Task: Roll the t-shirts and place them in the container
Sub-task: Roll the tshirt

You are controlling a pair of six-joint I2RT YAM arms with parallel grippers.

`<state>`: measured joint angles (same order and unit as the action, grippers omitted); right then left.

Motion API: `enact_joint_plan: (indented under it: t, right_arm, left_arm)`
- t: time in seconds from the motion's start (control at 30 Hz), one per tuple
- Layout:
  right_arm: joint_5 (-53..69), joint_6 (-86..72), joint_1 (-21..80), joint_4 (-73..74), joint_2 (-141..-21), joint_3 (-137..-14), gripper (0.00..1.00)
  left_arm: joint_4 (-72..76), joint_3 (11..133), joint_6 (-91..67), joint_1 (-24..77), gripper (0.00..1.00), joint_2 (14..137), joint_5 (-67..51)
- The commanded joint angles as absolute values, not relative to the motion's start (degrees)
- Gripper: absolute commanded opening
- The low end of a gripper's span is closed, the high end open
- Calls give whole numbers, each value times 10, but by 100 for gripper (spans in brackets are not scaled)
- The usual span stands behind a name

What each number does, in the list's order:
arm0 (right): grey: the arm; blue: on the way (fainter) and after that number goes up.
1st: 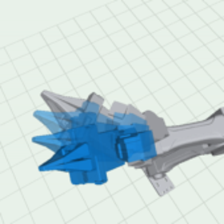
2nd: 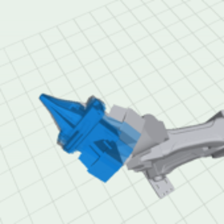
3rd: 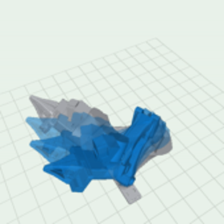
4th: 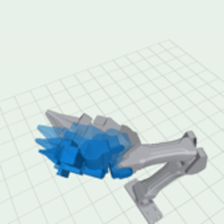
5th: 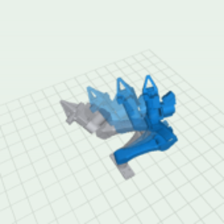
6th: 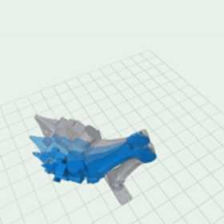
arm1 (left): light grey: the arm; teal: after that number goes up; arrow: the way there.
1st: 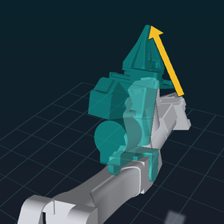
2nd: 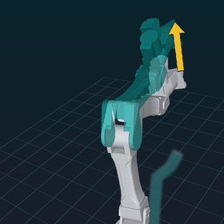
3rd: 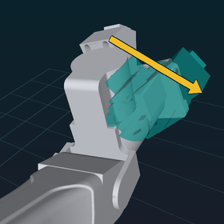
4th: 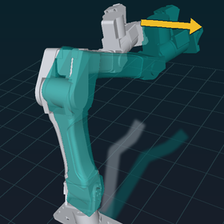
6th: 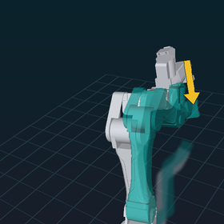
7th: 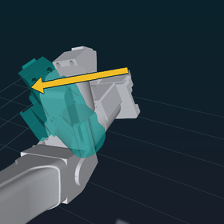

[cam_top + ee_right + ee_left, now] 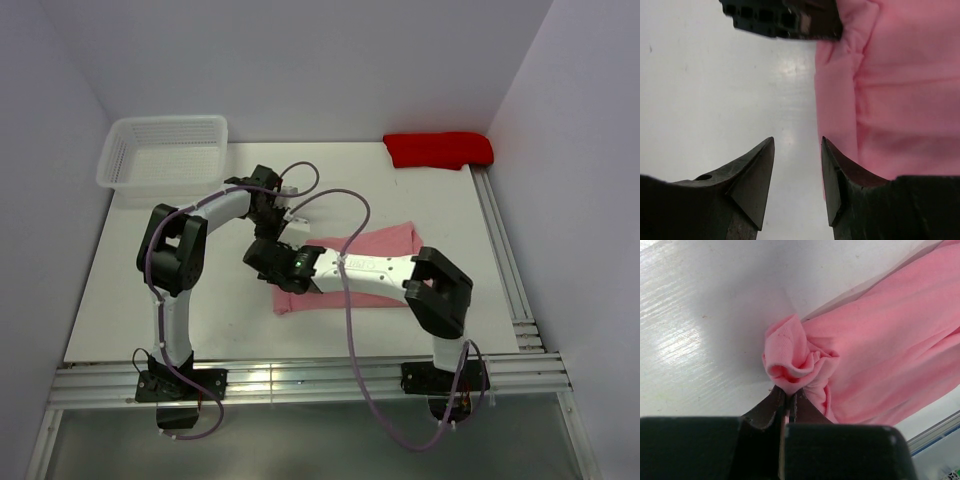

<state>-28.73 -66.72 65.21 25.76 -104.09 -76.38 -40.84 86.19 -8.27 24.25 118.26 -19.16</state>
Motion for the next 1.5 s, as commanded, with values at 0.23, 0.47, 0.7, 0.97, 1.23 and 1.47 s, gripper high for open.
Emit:
enact_joint_plan:
  t: [0.23, 0.47, 0.7, 0.97, 1.23, 1.47]
  right_arm:
    - [-391, -601, 637, 400, -1191, -952, 49]
    - [-381, -599, 638, 432, -1233, -990, 49]
    - [-388, -616, 645, 504, -1281, -1034, 51]
    - [-393, -635, 656, 562, -1314, -1064, 51]
    - [-376, -647, 657, 527, -1295, -1021, 35]
    - [-315, -620, 635, 290, -1150, -809, 29]
  left_arm:
    - [-404, 878, -80, 245, 0, 1191, -157]
    - [-408, 882, -79, 246, 0, 1194, -157]
    - [-410, 886, -78, 247, 0, 1200, -156]
    - [-412, 889, -76, 247, 0, 1201, -155]
    - [-414, 895, -69, 247, 18, 1198, -163]
    - [-415, 911, -38, 242, 51, 1167, -218]
